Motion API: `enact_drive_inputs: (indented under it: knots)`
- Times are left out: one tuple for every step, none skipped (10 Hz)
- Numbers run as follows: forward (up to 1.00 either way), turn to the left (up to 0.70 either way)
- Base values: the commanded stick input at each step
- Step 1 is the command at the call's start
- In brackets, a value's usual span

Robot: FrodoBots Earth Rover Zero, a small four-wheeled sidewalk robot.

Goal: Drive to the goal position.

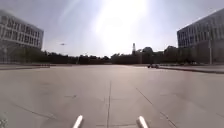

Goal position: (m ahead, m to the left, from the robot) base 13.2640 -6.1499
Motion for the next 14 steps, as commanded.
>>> enact_drive_inputs:
  knots:
    - [0.69,0.0]
    - [0.69,0.0]
    - [0.69,0.0]
    - [0.69,0.0]
    - [0.69,0.0]
    - [0.69,0.0]
    - [0.75,0.0]
    - [0.84,0.0]
    - [0.84,0.0]
    - [0.88,0.0]
    - [0.99,0.0]
    - [0.99,0.0]
    - [0.99,0.0]
    - [0.99,0.0]
